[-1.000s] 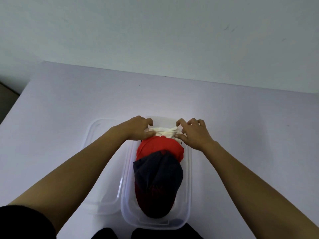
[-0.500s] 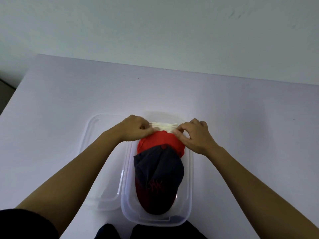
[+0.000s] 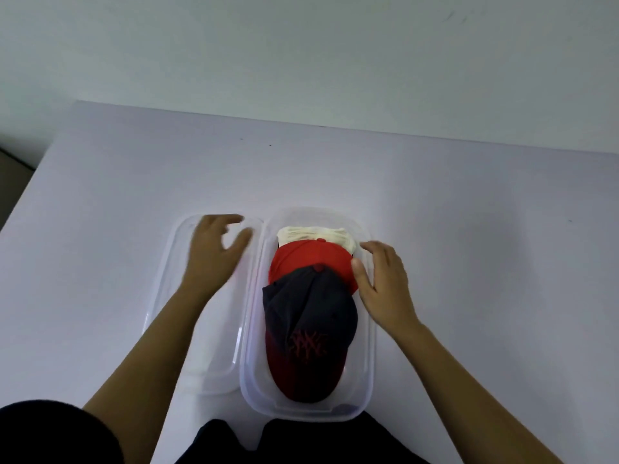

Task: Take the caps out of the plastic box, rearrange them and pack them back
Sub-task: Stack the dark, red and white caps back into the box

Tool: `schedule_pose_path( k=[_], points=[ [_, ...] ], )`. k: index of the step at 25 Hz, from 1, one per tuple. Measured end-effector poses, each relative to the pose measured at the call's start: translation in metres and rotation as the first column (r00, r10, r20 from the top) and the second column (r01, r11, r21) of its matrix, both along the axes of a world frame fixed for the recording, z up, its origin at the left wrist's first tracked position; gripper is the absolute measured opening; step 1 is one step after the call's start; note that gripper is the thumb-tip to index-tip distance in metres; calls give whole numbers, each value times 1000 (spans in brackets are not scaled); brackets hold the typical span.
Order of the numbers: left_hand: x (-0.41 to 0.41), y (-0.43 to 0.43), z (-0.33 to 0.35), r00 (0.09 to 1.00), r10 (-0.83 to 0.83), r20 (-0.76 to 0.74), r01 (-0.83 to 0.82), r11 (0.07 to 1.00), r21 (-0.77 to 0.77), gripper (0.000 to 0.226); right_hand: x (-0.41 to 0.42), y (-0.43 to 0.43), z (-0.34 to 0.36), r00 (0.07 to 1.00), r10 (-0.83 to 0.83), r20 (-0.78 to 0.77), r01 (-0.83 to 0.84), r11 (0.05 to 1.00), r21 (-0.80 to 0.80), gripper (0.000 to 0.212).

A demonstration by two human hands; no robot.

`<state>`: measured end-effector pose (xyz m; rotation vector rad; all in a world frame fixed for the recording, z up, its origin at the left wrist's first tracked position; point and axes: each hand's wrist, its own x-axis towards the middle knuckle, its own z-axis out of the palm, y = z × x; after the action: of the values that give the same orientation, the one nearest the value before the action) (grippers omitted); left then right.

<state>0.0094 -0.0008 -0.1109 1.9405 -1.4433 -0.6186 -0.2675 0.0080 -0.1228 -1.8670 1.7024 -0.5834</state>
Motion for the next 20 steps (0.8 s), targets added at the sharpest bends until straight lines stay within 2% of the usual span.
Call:
schedule_pose_path(
  k=[1, 2, 3, 5, 6, 8, 11, 14, 17, 18, 20],
  points=[
    [19, 13, -7, 987, 158, 21, -159, 984, 75, 45, -1, 19, -5, 992, -104, 67, 101, 993, 57, 52],
    [37, 27, -14, 951, 294, 99, -309, 927, 212, 57, 0, 38, -9, 972, -204, 120, 185, 971, 152, 54],
    [52, 43, -22, 902, 377, 211, -431, 822, 372, 71, 2, 55, -13, 947, -282, 156, 237, 937, 257, 57],
    [69, 75, -38, 843, 400, 359, -537, 614, 578, 90, 9, 83, -18, 917, -352, 187, 258, 883, 393, 59],
    [71, 87, -43, 846, 389, 365, -533, 577, 619, 92, 12, 92, -19, 911, -362, 199, 254, 872, 419, 56],
    [66, 99, -49, 860, 398, 318, -508, 618, 600, 86, 15, 99, -20, 900, -390, 193, 278, 856, 435, 48],
    [65, 97, -42, 836, 509, 206, -537, 680, 498, 73, 17, 99, -21, 900, -407, 153, 317, 855, 412, 41],
    [73, 100, -23, 857, 516, 10, -474, 780, 409, 54, 16, 100, -23, 906, -401, 134, 324, 862, 390, 39],
    [78, 103, 12, 855, 498, -147, -426, 834, 350, 55, 14, 99, -25, 911, -387, 144, 306, 867, 393, 41],
    [77, 103, 26, 871, 466, -158, -404, 860, 311, 56, 14, 100, -24, 912, -379, 159, 298, 875, 381, 45],
    [73, 101, 55, 930, 362, -68, -343, 919, 193, 56, 15, 103, -18, 915, -361, 180, 307, 913, 270, 53]
  ],
)
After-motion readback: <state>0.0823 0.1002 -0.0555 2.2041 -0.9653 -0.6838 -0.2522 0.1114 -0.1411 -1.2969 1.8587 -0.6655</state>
